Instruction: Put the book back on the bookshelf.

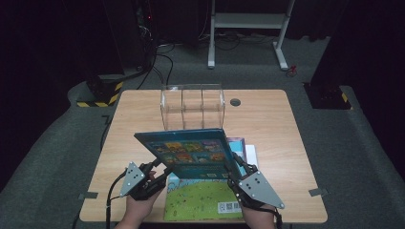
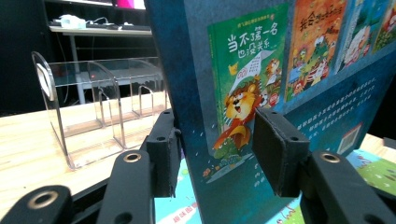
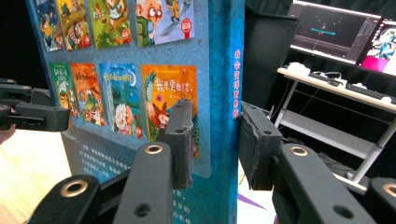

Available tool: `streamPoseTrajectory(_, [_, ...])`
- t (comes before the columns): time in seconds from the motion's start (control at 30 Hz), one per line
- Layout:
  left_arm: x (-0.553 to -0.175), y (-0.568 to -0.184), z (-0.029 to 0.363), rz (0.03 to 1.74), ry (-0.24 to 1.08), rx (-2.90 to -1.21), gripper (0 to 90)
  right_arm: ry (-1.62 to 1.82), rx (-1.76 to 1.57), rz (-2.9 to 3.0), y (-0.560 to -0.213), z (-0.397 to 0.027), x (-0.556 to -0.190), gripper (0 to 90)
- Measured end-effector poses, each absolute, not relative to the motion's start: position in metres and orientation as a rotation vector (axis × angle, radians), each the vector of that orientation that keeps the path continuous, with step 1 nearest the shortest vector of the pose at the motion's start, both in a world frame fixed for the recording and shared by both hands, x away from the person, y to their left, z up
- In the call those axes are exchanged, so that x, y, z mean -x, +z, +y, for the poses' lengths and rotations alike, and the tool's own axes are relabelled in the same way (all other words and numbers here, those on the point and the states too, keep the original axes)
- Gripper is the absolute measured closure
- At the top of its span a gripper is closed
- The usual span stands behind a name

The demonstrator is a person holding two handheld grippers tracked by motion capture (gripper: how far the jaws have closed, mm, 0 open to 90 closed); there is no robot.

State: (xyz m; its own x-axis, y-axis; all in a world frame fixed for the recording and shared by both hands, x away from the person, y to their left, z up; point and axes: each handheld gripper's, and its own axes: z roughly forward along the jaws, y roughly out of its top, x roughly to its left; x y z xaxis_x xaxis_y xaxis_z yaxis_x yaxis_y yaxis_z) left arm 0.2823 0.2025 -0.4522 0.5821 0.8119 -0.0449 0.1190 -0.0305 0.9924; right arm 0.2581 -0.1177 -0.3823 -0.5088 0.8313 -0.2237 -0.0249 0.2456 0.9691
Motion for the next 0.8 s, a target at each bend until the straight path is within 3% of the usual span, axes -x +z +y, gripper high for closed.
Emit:
streamPoseTrajectory(0.53, [-0.289, -0.453, 0.202, 0.822, 0.658, -1.517, 52.6, 1.385, -0.757, 1.735, -0.384, -0.121, -0.261, 66.8])
streamPoseTrajectory(0.8, [-0.289, -0.454, 0.201, 0.823, 0.660, -1.515, 52.4, 1.450, -0.777, 1.772, -0.387, -0.126, -0.267, 59.6])
